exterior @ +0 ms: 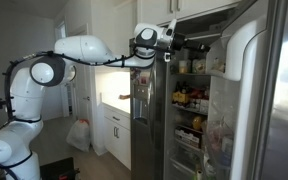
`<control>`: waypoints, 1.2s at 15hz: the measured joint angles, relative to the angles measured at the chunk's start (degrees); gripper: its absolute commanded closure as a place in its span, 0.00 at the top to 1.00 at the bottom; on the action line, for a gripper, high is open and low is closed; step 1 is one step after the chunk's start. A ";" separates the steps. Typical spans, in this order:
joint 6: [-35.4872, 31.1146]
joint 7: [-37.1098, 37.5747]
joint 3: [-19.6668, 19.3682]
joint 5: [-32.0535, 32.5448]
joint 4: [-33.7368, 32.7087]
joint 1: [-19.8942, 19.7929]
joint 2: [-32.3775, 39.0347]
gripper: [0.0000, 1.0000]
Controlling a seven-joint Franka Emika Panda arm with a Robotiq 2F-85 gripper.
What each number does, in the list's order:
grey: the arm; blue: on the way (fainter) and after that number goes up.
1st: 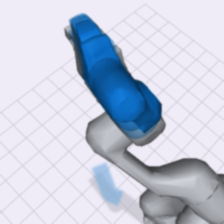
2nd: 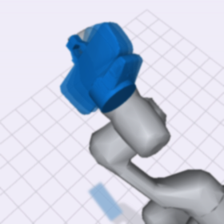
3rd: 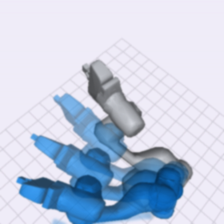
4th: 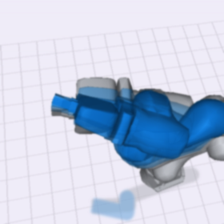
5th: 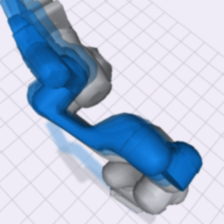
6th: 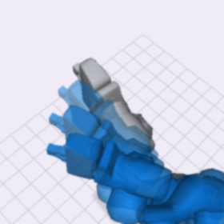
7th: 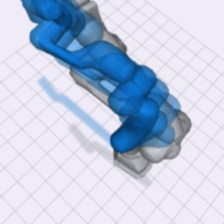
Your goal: Open the top compartment on the door of the fridge
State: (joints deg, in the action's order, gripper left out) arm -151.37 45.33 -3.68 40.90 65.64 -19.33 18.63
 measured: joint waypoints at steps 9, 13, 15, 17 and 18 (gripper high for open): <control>4.66 -1.39 0.16 -3.61 -10.18 -1.97 5.71 1.00; 9.73 -4.83 1.11 -6.40 -15.23 -1.96 7.05 1.00; 12.41 -6.48 1.70 -7.05 -17.08 -1.94 7.51 1.00; 15.09 -9.37 2.73 -8.50 -17.93 -1.94 7.80 1.00; 16.56 -11.38 3.48 -9.50 -18.02 -1.94 7.82 1.00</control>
State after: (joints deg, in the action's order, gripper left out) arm -134.81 33.95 -0.20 31.40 47.62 -21.27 26.45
